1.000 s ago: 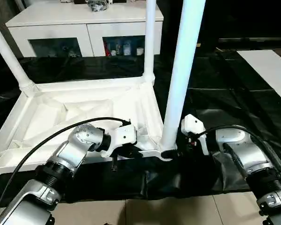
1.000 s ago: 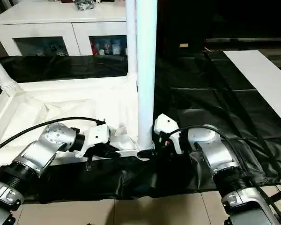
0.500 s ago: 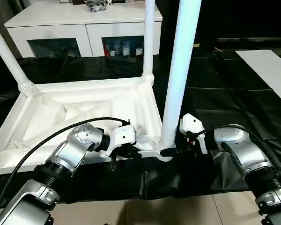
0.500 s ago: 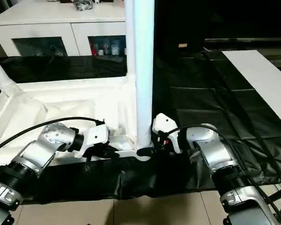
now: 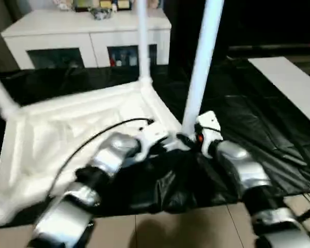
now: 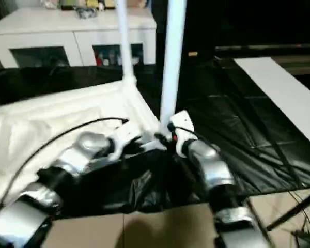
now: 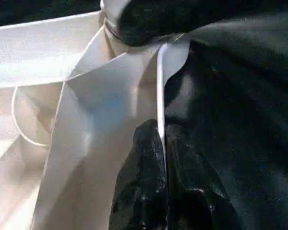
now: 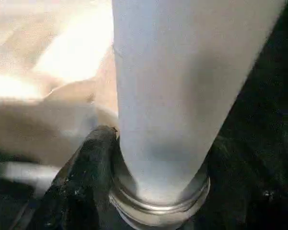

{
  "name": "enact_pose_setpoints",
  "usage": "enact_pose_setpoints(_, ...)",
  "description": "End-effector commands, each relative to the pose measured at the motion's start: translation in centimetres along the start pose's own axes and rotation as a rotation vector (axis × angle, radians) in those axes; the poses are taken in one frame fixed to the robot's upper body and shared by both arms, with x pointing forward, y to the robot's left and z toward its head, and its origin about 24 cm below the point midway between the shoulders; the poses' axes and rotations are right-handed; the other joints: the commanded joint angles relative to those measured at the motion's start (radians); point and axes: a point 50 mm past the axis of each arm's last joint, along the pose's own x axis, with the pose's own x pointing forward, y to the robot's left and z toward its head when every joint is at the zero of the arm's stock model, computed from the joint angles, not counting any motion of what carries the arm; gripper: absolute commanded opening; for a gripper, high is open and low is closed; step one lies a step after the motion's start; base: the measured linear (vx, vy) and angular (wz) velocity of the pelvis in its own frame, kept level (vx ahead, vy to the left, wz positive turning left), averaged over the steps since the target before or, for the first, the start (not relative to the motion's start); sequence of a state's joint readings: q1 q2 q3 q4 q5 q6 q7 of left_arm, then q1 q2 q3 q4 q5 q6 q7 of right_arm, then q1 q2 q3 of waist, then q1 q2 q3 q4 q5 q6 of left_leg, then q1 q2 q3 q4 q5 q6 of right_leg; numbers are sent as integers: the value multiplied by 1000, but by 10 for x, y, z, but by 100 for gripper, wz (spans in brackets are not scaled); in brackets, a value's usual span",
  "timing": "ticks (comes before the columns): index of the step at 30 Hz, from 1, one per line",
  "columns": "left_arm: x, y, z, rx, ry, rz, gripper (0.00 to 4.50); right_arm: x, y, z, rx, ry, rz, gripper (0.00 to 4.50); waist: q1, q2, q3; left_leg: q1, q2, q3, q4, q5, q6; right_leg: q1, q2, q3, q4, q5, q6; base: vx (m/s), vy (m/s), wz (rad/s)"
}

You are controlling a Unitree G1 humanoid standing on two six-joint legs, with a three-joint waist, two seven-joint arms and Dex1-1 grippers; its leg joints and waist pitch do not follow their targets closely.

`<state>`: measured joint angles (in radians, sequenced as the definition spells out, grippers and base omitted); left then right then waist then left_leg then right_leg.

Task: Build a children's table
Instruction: Rotate leg to tighten

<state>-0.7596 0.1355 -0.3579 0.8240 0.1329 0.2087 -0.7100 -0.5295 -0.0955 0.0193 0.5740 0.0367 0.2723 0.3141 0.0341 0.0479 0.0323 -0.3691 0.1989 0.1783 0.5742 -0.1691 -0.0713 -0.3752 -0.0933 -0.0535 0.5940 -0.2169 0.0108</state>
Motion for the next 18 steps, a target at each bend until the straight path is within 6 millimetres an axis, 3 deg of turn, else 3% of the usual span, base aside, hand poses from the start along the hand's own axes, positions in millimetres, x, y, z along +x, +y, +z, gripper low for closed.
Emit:
enact_pose_setpoints(1, -6, 17, -12, -27, 56, 162, 0, -1, 5, -26, 100, 105, -44, 247, -4, -4, -41, 16, 18, -20, -87, -422, -30, 13, -42, 28, -96, -358, -146, 0, 0, 0)
enact_pose_setpoints(2, -5, 16, -11, -25, 51, 155, 0, 0, 11, -25, 66, 98, -14, 247, -2, 1, -41, 17, 18, -20, -87, -423, -30, 13, -42, 29, -94, -348, -149, 0, 0, 0)
enact_pose_setpoints(4, -3, 14, -10, -18, 49, 135, 0, 1, 20, -22, -1, 66, 40, 247, -1, -4, -41, 19, 17, -18, -86, -433, -22, 10, -41, 34, -96, -334, -155, 0, 0, 0)
enact_pose_setpoints(7, -1, 12, -13, -12, 59, 122, 0, 0, 26, -16, 34, 24, 89, 247, 3, -12, -40, 17, 18, -16, -86, -409, -2, 12, -43, 40, -93, -309, -168, 0, 0, 0)
enact_pose_setpoints(8, -1, 12, -13, -12, 59, 122, 0, 0, 26, -16, 34, 24, 89, 281, 3, -10, -40, 16, 18, -17, -86, -406, 0, 12, -44, 40, -93, -309, -169, 0, 0, 0)
enact_pose_setpoints(9, -2, 11, -17, -11, 65, 113, 0, -2, 25, -12, -7, 0, 124, 316, 4, -13, -39, 15, 19, -16, -86, -405, 3, 13, -44, 40, -93, -318, -167, 0, 0, 0)
enact_pose_setpoints(11, -3, 11, -20, -14, 69, 103, 0, -3, 22, -10, -39, -9, 130, 324, 5, -13, -39, 13, 18, -16, -85, -401, 9, 15, -45, 41, -94, -326, -160, 0, 0, 0)
enact_pose_setpoints(12, -4, 11, -21, -9, 71, 90, 0, -4, 20, -8, -65, -7, 153, 336, 3, -21, -39, 5, 17, -17, -87, -382, 12, 21, -45, 39, -92, -320, -153, 0, 0, 0)
enact_pose_setpoints(13, -4, 10, -25, -7, 80, 70, 0, -7, 12, -6, -110, 0, 200, 349, 0, -18, -39, -3, 16, -21, -90, -363, 12, 29, -46, 35, -88, -322, -144, 0, 0, 0)
enact_pose_setpoints(15, -6, 8, -28, 16, 82, 29, 0, -16, -1, -4, -141, 10, 278, 349, 1, -18, -41, 0, 17, -20, -85, -359, 21, 30, -45, 36, -92, -310, -141, 0, 0, 0)
enact_pose_setpoints(18, -7, 7, -29, 27, 79, 3, 0, -26, -11, -3, -163, 19, 360, 349, 4, -18, -45, 4, 19, -13, -77, -322, 43, 24, -44, 41, -86, -224, -186, 0, 0, 0)
